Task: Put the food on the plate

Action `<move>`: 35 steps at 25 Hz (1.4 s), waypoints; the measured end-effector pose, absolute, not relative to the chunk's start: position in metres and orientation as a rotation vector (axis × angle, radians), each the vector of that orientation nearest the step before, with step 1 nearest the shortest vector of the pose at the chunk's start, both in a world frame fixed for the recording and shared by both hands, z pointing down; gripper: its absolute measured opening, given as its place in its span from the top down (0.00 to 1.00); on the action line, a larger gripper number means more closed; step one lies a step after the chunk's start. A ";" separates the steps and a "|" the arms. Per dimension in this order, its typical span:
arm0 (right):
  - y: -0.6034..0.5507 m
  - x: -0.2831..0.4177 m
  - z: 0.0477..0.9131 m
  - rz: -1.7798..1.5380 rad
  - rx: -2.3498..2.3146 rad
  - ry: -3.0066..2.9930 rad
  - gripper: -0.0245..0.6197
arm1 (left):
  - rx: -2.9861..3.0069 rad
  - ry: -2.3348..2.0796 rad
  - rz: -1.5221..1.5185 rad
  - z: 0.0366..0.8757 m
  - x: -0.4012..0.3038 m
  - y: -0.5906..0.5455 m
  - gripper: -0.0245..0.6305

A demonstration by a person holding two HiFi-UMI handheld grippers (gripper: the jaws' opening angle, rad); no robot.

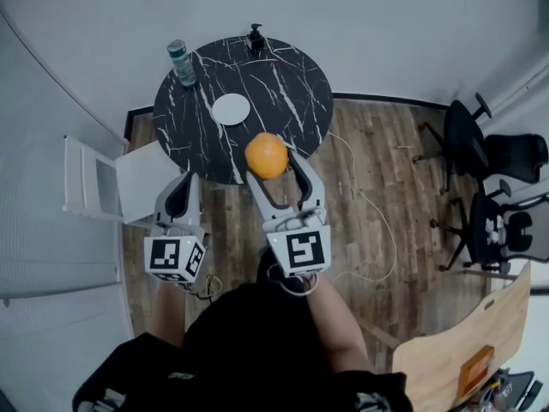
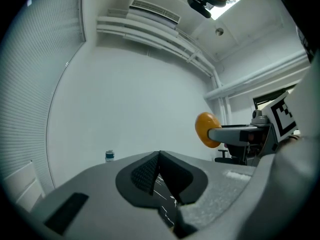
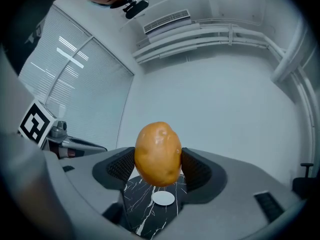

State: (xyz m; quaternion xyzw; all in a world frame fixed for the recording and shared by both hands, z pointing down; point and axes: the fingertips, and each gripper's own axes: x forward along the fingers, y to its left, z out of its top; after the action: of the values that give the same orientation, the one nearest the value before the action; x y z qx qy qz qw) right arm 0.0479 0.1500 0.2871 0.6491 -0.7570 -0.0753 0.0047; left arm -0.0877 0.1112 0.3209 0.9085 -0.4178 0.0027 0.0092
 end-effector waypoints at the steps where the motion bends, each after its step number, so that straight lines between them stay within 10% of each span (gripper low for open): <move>1: 0.140 0.054 0.286 -0.238 2.025 -2.378 0.52 | 2.840 -1.306 0.021 0.321 -0.081 0.103 0.96; 35: -0.106 0.109 0.365 -0.026 1.488 -2.477 0.52 | 2.545 -1.522 0.285 0.409 -0.018 -0.100 0.96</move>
State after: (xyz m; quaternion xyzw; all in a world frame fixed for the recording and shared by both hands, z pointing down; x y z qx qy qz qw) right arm 0.1090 -0.1061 0.3649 0.5108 -0.8505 -0.0089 0.1255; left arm -0.0182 -0.1002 0.4091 0.8516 -0.5091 0.0952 0.0813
